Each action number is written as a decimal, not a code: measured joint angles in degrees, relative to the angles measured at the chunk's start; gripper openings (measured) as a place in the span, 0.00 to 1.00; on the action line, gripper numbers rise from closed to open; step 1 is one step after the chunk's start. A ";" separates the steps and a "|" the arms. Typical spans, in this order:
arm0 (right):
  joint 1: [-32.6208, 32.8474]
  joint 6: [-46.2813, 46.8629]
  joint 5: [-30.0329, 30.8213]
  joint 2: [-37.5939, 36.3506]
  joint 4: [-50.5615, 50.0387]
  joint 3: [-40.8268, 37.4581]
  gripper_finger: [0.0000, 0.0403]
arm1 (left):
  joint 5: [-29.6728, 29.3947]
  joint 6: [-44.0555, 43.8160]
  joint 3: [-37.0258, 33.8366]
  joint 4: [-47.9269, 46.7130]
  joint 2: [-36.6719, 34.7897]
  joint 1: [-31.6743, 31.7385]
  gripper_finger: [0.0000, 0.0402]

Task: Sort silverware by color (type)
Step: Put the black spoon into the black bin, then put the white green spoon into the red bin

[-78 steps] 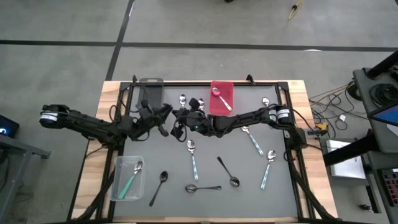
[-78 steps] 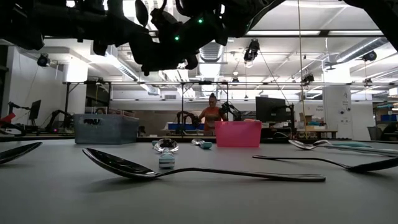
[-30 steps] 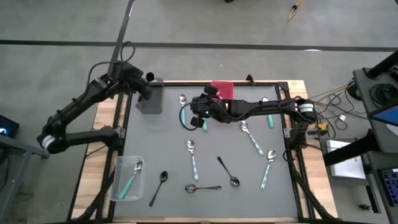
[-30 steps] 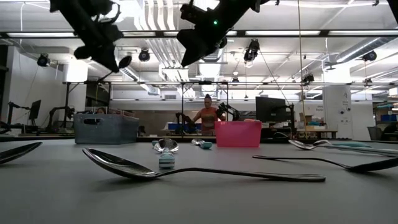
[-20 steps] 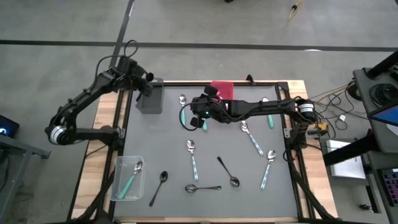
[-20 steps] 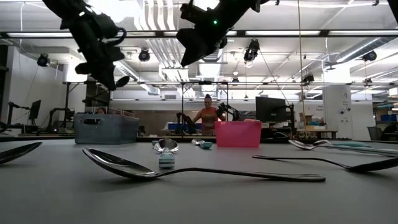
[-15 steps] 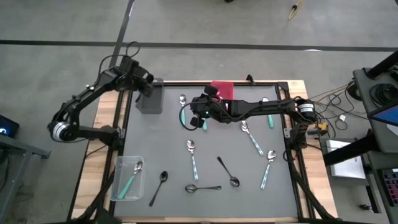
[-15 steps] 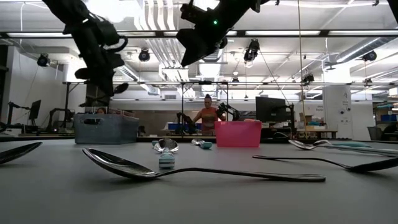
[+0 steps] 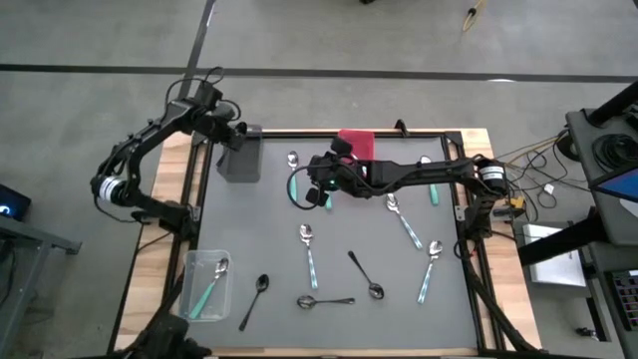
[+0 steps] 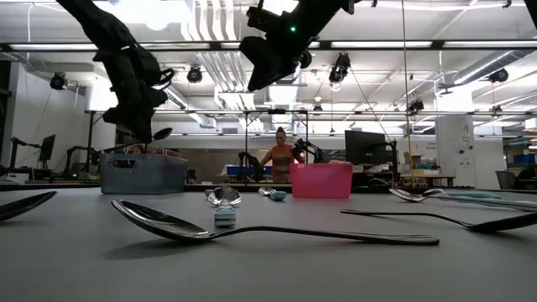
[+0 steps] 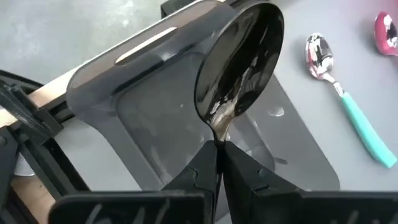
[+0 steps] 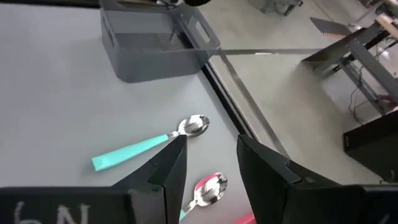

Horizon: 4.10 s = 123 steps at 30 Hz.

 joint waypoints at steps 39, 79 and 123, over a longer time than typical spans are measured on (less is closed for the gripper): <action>0.13 2.91 0.06 -0.07 -3.61 0.00 0.33 | -0.14 -7.93 -0.46 3.44 6.59 -0.59 0.00; 0.52 9.85 0.02 -0.07 -5.36 0.00 0.33 | -0.11 -7.91 -0.70 5.52 6.59 -1.98 0.03; 0.88 11.39 -0.03 -0.07 -7.53 0.07 0.33 | 0.47 -1.86 -0.82 2.00 3.26 -2.16 0.22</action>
